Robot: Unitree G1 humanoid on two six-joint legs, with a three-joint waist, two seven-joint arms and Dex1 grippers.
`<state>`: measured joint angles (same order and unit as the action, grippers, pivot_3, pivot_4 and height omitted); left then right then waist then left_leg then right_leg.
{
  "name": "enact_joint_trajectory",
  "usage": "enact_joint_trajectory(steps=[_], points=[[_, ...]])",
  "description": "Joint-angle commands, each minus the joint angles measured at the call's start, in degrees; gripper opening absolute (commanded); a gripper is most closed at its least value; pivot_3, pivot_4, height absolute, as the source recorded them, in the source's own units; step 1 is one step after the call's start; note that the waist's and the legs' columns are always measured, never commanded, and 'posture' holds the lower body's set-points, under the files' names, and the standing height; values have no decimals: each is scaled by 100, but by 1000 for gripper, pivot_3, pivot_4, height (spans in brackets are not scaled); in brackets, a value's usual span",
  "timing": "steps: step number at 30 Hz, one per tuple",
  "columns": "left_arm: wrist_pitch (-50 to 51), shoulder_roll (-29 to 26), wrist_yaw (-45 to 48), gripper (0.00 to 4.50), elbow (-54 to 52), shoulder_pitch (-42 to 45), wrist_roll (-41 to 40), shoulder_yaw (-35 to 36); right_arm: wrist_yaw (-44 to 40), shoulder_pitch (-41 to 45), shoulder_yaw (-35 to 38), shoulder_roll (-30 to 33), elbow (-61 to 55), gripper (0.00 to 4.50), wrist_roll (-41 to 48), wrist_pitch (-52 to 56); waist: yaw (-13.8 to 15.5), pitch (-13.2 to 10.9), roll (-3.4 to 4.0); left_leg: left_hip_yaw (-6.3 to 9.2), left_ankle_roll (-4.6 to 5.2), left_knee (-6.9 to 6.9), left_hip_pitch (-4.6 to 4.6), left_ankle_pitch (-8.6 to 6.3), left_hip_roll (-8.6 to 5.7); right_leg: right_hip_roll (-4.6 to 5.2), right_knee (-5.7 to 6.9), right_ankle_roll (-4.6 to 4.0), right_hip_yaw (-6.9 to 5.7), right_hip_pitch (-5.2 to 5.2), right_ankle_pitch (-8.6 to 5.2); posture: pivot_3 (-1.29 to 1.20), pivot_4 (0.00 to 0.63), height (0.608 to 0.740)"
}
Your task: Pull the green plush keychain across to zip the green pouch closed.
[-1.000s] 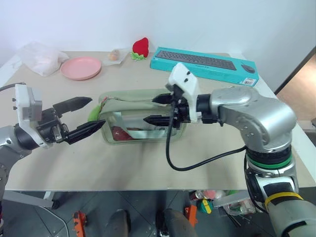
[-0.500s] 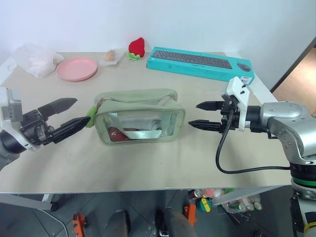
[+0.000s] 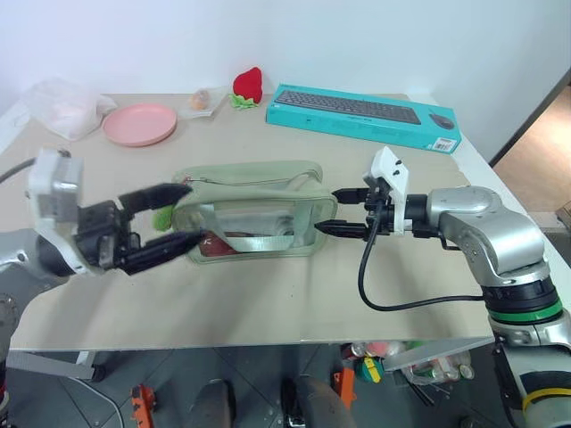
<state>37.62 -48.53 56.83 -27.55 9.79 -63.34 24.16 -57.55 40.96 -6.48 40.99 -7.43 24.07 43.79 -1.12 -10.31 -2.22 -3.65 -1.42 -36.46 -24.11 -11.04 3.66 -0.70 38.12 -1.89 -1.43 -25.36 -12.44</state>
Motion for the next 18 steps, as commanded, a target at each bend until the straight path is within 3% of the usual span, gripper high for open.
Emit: enact_joint_trajectory(steps=[1, 4, 5, 14, 18], points=[[-82, -92, 126, 4500, -55, -15, 116, -1, -16, 169, 56, -21, -50, 3737, 5, -92, 2, 0, 0, 2, 0, 0, 0, 0, 0, -1, 0, 0, -3, 0, 0, 0, 150, 740], [-111, -53, 136, 4500, -11, 10, 138, 9, 45, 174, 40, -94, -35, 3737, -13, -96, 2, 0, 0, 6, 0, 0, 1, 0, 2, -1, 0, -1, -4, 1, 0, 0, 150, 740], [-118, -45, 134, 4500, -2, 18, 148, 11, 85, 179, 45, -121, -17, 3167, -27, -95, 0, 0, 0, 6, 0, 0, 1, 0, 3, -1, 0, -1, -4, 1, 0, 0, 150, 740], [-238, 152, -390, 4500, 576, 168, 201, 404, 123, 156, 43, -193, 1, 165, -80, -135, 1, 0, 0, 3, 0, 0, 1, 0, 3, -1, 1, -1, -2, 1, 0, 0, 150, 740], [8, 191, -1206, 4500, 1297, 226, 655, 305, 159, 140, 22, -235, 26, 69, -102, -155, 1, 0, 0, 6, 0, -1, 2, 0, 4, 0, 2, 0, -3, 2, 1, 0, 150, 740]])
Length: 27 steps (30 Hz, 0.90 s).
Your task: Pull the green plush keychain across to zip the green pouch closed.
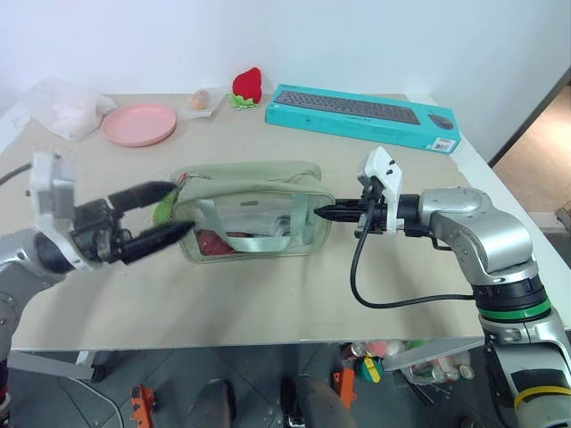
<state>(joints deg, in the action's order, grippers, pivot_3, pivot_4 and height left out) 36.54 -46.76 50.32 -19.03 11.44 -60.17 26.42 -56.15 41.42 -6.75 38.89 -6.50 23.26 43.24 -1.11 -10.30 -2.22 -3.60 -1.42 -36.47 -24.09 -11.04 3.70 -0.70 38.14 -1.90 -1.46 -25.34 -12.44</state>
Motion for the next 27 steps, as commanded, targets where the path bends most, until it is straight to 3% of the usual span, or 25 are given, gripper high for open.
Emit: enact_joint_trajectory(steps=[1, 8, 17, 20, 23, 27], points=[[111, 18, -598, 4500, 506, -26, 432, 73, 37, 88, 37, -34, -69, 69, -28, -95, -5, 0, 0, 0, 0, 0, 1, 0, 1, 0, 1, 0, 0, 0, 0, 0, 150, 740], [-3, 135, -379, 4500, 192, -635, 542, 92, -35, -23, -50, -32, -162, 69, -40, -82, -4, 1, -3, -5, -4, 5, -2, -3, 8, 3, 0, -2, 4, -5, -2, 0, 150, 740], [97, 209, -309, 4500, 241, -364, 492, -31, -18, -38, -74, -29, -205, 69, -57, -56, -9, 1, -2, -5, -4, 3, 6, -2, 10, -1, 1, -9, 4, -2, 5, 0, 150, 740], [166, 146, -119, 3820, 199, -407, 335, 78, -5, -59, -70, -24, -217, 0, -58, -50, -14, 1, -2, -7, -4, 4, 6, -2, 10, -2, 1, -9, 7, -2, 4, 0, 150, 740], [167, 119, -55, 2558, 181, -386, 290, 129, 11, -78, -69, -22, -222, 0, -63, -45, -13, 1, -2, -7, -4, 4, 5, -2, 10, -2, 1, -9, 7, -3, 4, 0, 150, 740], [298, 63, 41, 1373, 22, -311, -40, 283, 15, -75, -95, -32, -187, 0, -91, -73, -13, 1, -2, -6, -4, 3, 5, -2, 10, -2, 1, -9, 6, -2, 4, 0, 150, 740]])
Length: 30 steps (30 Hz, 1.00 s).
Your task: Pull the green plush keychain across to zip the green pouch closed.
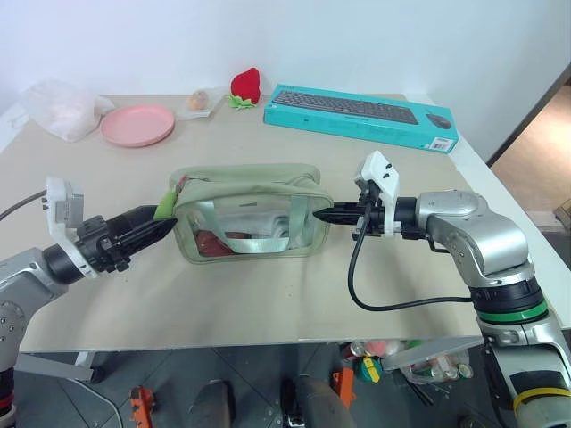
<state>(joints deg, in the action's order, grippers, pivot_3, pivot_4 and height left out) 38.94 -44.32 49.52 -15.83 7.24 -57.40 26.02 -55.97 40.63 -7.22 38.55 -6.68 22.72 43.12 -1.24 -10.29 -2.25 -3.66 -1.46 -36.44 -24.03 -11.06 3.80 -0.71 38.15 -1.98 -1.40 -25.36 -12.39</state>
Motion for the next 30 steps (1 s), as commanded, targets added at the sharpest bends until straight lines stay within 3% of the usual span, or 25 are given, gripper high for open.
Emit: enact_joint_trajectory(steps=[1, 2, 4, 9, 16, 21, 25, 30], points=[[70, -194, 134, 937, -324, 113, -346, 342, -5, 6, -51, 0, -161, 0, -42, -67, 0, 0, 0, 0, 0, 0, 0, 0, 0, 0, 0, 0, 0, 0, 0, 0, 150, 740], [72, -213, 140, 478, -339, 116, -362, 368, -6, 10, -57, -4, -157, 0, -47, -70, 0, 0, 0, 0, 0, 0, 0, 0, 0, 0, 0, 0, 0, 0, 0, 0, 150, 740], [52, -259, 135, 34, -332, 181, -414, 429, -4, 25, -72, -17, -143, 0, -65, -78, 0, 0, 0, 0, 0, 0, 0, 0, 0, -1, 0, 0, 0, 0, 0, 0, 150, 740], [-17, -175, -143, 34, -160, 679, -519, 400, -20, 43, -79, -37, -105, 0, -93, -102, 2, 1, -1, 2, 0, -1, 0, 0, -1, -1, 0, 0, -2, 2, 0, 0, 150, 740], [79, 406, -695, 34, 245, 2179, -101, -706, -21, 103, -108, -90, -97, 0, -127, -101, -3, 3, -5, 0, 0, -5, 5, 1, -3, -11, 1, 6, 2, 9, 4, 0, 150, 740], [58, 468, -405, 34, 181, 2246, 732, -1804, 36, 54, -65, -96, -190, 0, -125, -50, -31, 3, -5, -8, 0, 4, 17, 0, -3, -12, 1, 9, 29, 7, 5, 0, 150, 740], [240, 598, -392, 34, 202, 2326, 538, -1753, 95, -56, 4, -51, -336, 0, -79, 35, -30, 3, -5, -14, 0, 4, 17, 0, -2, -13, 3, 8, 28, 6, 5, 0, 150, 740], [323, 372, -270, 1619, 143, 2284, 332, -1345, 156, -139, 55, -30, -429, 0, -42, 103, -30, 3, -5, -14, 0, 3, 19, 0, -2, -13, 3, 9, 28, 8, 5, 0, 150, 740]])
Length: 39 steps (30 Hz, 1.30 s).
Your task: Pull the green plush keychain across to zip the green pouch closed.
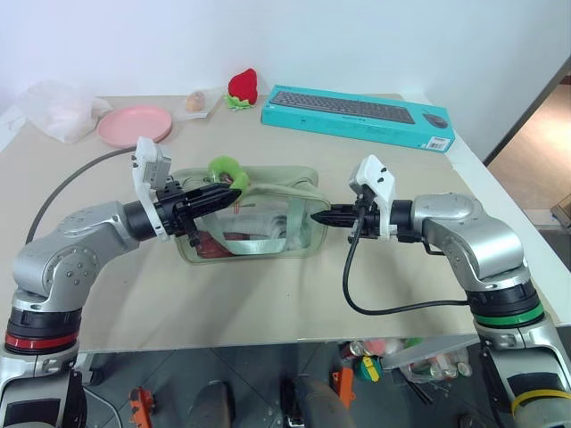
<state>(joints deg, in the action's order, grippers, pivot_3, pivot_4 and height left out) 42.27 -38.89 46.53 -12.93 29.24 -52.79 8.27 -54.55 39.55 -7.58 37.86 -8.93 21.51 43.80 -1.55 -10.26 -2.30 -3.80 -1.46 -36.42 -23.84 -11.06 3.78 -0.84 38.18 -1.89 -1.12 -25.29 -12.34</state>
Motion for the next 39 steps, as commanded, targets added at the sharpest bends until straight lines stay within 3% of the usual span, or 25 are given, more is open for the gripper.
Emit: enact_joint_trajectory(steps=[1, 4, 10, 14, 19, 30, 32, 35, 39], points=[[-49, -205, 48, 1983, -158, 82, -141, 537, 19, -37, 92, 39, -210, 0, 79, 39, 0, 0, 0, 1, 0, 0, 1, 0, 0, 0, 0, 0, 1, 0, 0, 0, 150, 740], [-76, -260, 88, 2926, -228, 59, -255, 810, 24, -50, 96, 39, -228, 0, 89, 49, 1, 0, 0, 1, 0, 0, 0, 0, 0, 0, 0, 0, 1, 0, 0, 0, 150, 740], [152, -580, 161, 2926, -471, -248, -1031, 1790, 8, 16, 32, -22, -147, 0, 69, 12, -11, 0, 0, 2, 0, 1, 2, 0, 0, 3, 0, 1, 10, -2, 0, 0, 150, 740], [25, -958, 577, 2926, -780, -1083, -738, 1965, -17, 23, 11, -33, -144, 0, 69, 2, -16, 0, 0, -1, -1, 6, 9, -1, -1, 6, 0, 1, 16, -2, 0, 0, 150, 740], [-489, -1240, 994, 2926, -677, -2202, 244, 1757, -22, -7, 23, -42, -182, 0, 98, 39, -13, 0, 0, -5, -1, 7, 15, -1, 1, 5, 0, -1, 22, -2, -1, 0, 150, 740], [-683, -583, 727, 2926, -133, -1847, 638, 1143, 70, -151, 82, -53, -473, 0, 243, 264, 8, 0, -1, -16, -1, 13, 18, -2, 1, 3, -1, -1, 40, -3, -1, 0, 150, 740], [-625, -421, 581, 2926, -15, -1621, 339, 1396, 90, -176, 96, -37, -523, 0, 264, 304, 7, 0, -1, -15, -1, 13, 19, -2, 2, 0, 0, -1, 40, -3, -1, 0, 150, 740], [-163, -312, 147, 2926, 248, -1108, -779, 2147, 117, -198, 102, -2, -563, 0, 284, 344, 6, -1, -6, -12, -1, 12, 18, -2, 3, -2, 1, 0, 39, -2, 1, 0, 150, 740], [33, -463, 93, 2926, 265, -1177, -1148, 2588, 111, -209, 99, 35, -574, 0, 285, 352, -16, 0, -8, -15, 0, 12, 18, -4, 4, -4, 0, 3, 45, -2, 1, 0, 150, 740]])
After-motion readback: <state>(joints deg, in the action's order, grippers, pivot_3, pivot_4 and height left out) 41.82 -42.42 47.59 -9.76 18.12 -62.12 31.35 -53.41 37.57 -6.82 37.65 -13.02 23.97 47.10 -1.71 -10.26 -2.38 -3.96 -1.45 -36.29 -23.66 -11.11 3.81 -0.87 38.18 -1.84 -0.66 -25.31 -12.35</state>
